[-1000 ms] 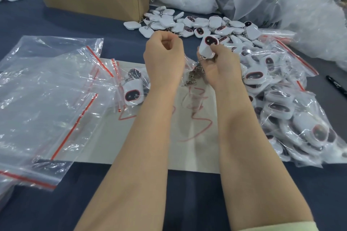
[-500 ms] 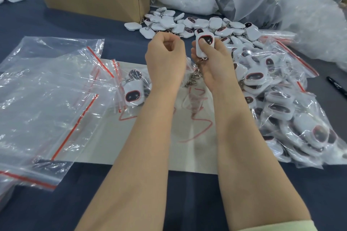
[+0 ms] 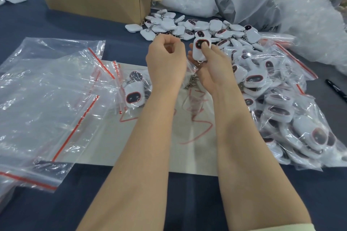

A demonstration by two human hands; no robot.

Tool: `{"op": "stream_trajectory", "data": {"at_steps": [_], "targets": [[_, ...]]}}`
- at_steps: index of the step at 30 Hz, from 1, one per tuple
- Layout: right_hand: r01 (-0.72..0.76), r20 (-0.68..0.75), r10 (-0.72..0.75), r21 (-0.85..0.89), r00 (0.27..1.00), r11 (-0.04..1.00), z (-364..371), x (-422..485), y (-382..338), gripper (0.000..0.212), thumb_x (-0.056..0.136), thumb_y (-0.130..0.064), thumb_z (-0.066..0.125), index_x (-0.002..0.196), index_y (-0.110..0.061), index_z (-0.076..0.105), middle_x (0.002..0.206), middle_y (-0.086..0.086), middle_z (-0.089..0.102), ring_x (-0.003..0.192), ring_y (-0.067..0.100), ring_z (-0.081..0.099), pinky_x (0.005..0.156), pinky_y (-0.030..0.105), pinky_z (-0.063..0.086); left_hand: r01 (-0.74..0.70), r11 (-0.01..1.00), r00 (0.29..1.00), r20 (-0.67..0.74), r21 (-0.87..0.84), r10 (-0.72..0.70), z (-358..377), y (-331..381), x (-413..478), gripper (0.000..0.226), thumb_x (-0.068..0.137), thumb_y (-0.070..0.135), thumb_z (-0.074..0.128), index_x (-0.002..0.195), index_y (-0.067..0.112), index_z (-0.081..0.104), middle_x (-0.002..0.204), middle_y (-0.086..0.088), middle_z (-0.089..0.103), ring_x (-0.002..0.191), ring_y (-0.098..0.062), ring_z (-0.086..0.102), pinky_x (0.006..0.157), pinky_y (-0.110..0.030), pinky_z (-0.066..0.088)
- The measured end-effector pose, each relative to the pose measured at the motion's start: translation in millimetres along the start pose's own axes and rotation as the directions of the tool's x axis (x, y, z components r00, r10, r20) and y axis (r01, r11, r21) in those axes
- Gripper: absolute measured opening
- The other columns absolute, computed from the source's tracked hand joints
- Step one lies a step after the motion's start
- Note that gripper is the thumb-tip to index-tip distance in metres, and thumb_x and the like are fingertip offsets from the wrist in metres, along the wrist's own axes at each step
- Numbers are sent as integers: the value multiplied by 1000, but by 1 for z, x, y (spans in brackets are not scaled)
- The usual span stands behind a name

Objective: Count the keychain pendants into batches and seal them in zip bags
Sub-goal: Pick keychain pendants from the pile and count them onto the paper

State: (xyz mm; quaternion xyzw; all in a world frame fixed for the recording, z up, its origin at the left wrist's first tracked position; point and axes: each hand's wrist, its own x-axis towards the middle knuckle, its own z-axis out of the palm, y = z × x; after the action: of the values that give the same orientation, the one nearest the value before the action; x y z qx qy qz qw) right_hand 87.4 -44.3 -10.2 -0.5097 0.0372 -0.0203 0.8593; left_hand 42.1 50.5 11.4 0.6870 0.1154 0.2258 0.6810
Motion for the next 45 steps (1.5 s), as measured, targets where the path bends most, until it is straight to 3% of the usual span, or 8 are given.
{"op": "stream_trajectory", "data": {"at_steps": [12,19,29,33,35,38,40,45], "targets": [[153,110,-126,-285,986,946,18,-10,-28,22,94,4,51,116,0,46,114,21,54,95,29,68,79,30,59,-16,1000,1000,1,-10,16,-1,1,0,14,86,8,53,82,20,56,69,4,58,66,-12,55,69,-26,48],[200,160,-121,-824,980,530,30,-22,-41,17,85,-17,66,95,-8,55,72,7,65,59,15,62,59,28,52,-109,994,994,-3,28,109,-3,7,-2,17,85,8,54,95,20,49,67,9,54,62,-4,51,60,-12,40],[286,406,134,-808,904,515,31,-23,-35,31,80,10,43,98,2,67,80,20,60,73,22,51,70,37,45,-255,953,967,40,163,252,-10,24,-1,11,85,10,52,86,20,56,65,14,51,62,-1,50,60,-14,39],[253,150,-212,-729,966,636,21,-13,-34,30,81,7,46,95,-8,68,87,13,69,80,19,62,83,30,54,-126,992,991,-54,5,126,-13,20,4,11,85,6,52,86,15,59,68,7,56,64,-10,53,66,-22,43],[274,138,-323,-863,936,425,13,-6,-28,45,82,7,40,112,-14,66,110,6,68,107,16,61,100,30,45,-57,997,994,-95,-60,51,-14,18,6,12,86,7,52,84,15,59,70,1,57,66,-15,52,65,-26,43],[318,318,12,-948,948,-8,7,-3,-5,53,88,0,44,137,-17,50,144,6,49,133,22,43,109,29,32,2,990,993,-118,-139,-19,-13,16,7,16,86,6,52,77,19,57,71,-4,55,68,-18,50,67,-32,44],[318,305,125,-942,944,-109,9,-1,6,45,89,-8,48,133,-16,52,142,13,48,130,31,45,103,35,37,16,988,992,-118,-156,-35,-13,16,8,17,87,7,52,76,20,57,72,-5,55,68,-18,49,67,-31,44],[149,122,-224,-983,967,107,8,-4,13,27,96,-14,44,117,-21,59,114,9,64,101,29,60,81,34,47,26,984,994,-102,-178,-45,-12,14,7,16,88,8,51,78,19,57,72,-5,55,67,-17,49,66,-30,44]]}}
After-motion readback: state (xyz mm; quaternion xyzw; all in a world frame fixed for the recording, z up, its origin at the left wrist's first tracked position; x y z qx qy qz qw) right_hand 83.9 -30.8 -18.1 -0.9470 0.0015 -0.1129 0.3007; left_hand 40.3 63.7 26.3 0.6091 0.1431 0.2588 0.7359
